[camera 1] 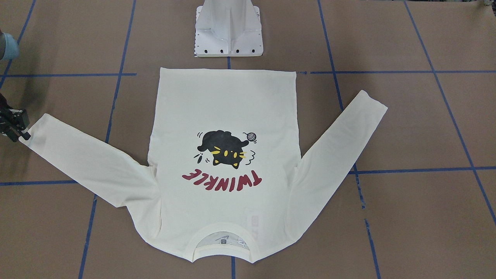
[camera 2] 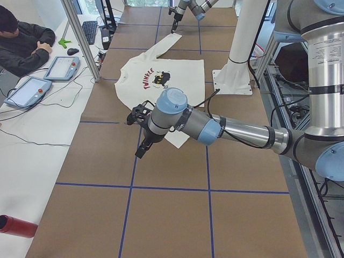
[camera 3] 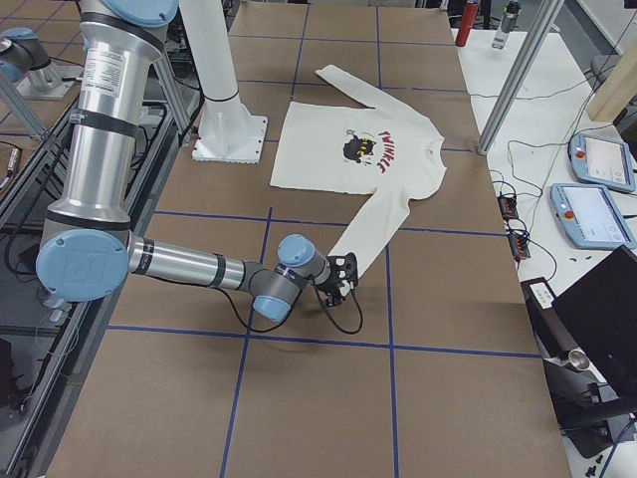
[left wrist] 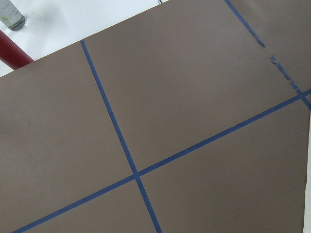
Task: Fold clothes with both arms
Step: 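Move the right gripper toward the sleeve nearest it, then grasp the sleeve cuff with the right gripper and fold it across the shirt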
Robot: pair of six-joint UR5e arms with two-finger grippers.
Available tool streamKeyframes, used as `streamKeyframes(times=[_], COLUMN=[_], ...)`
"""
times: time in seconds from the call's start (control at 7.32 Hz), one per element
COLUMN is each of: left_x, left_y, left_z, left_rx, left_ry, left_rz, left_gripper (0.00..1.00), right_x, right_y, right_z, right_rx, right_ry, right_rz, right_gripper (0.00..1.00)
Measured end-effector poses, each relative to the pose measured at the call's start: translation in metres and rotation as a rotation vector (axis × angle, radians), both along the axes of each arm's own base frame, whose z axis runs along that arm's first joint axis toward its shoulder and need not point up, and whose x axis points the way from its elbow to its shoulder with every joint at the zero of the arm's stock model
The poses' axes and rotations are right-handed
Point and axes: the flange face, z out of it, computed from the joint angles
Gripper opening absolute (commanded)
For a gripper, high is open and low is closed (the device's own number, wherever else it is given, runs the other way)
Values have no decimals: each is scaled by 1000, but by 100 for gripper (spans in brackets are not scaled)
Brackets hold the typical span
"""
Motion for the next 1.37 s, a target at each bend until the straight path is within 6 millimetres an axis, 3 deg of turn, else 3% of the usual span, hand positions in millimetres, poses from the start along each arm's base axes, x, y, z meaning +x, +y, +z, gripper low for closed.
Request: streamKeyframes(times=[0.41, 0.68, 0.82, 1.23, 1.37], left_x=[0, 0, 0, 0, 0], left_y=[0, 0, 0, -1, -1], left_z=[0, -1, -1, -1, 0], left_rx=[1, 1, 1, 0, -1], left_ry=[1, 1, 1, 2, 2], left_rz=[0, 0, 0, 0, 0], left_gripper=[100, 100, 100, 100, 100], right_x=[-5, -8, -12, -29, -47], right_y=[1, -2, -8, -33, -57], right_z=[-1, -19, -49, -189, -241], right_rx=[8, 17, 4, -75, -97], right_ry=[6, -5, -1, 52, 67], right_rz=[-7, -16, -21, -19, -15], right_gripper=[0, 0, 0, 0, 0])
